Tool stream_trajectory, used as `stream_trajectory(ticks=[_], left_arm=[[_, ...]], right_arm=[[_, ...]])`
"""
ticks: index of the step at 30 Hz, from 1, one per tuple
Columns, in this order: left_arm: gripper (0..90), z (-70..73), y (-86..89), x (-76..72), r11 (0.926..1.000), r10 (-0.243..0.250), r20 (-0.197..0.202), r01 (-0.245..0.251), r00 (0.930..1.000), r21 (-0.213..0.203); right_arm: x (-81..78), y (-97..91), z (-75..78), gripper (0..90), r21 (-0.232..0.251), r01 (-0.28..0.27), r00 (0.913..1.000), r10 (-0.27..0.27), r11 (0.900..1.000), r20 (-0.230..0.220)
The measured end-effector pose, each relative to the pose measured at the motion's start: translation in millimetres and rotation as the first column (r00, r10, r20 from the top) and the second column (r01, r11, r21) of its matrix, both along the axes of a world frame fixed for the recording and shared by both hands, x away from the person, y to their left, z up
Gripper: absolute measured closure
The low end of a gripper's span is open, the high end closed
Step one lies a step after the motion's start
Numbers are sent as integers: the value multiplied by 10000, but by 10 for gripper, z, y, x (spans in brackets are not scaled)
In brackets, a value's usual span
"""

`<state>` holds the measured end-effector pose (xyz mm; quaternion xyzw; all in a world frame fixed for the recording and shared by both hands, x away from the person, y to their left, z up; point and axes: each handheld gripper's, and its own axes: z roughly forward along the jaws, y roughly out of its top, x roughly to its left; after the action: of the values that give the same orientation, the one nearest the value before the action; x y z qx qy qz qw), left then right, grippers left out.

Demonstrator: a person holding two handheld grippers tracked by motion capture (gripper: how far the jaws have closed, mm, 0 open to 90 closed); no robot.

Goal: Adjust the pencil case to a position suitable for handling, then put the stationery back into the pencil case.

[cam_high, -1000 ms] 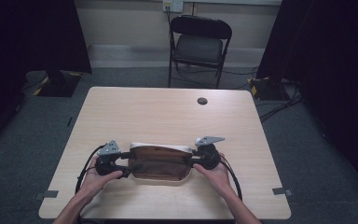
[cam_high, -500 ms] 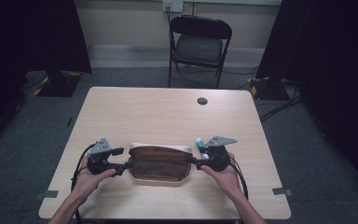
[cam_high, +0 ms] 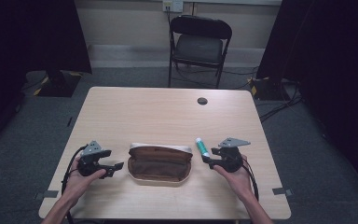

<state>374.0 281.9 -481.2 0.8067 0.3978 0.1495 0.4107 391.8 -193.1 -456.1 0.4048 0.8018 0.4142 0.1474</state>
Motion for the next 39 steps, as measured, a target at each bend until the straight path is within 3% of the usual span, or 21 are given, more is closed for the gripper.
stream_trajectory(ticks=[5,6,11,17,23,35,39], left_arm=[[199,-59,76,38,9973,592,-89,-588,9982,440],[197,-82,106,49,9934,966,-138,-955,9952,641],[194,-163,117,54,9821,1182,-82,-1157,9930,1488],[135,-208,117,45,9845,1310,46,-1306,9914,1171],[135,-207,117,41,9847,1314,26,-1308,9913,1155],[135,-208,117,41,9847,1318,38,-1313,9913,1150],[135,-207,117,41,9846,1320,35,-1315,9912,1149]], right_arm=[[105,-48,-52,466,-131,352,9994,-352,9993,-30],[167,-58,-84,470,-267,441,9989,-445,9987,-124],[304,-16,-144,476,-545,488,9987,-495,9973,-122],[355,36,-244,460,-565,571,9974,-595,9968,-416],[369,82,-282,469,-773,550,9979,-575,9955,-304],[397,98,-345,646,-1169,763,9960,-811,9902,-372],[398,98,-346,654,-1196,762,9960,-811,9899,-367]])
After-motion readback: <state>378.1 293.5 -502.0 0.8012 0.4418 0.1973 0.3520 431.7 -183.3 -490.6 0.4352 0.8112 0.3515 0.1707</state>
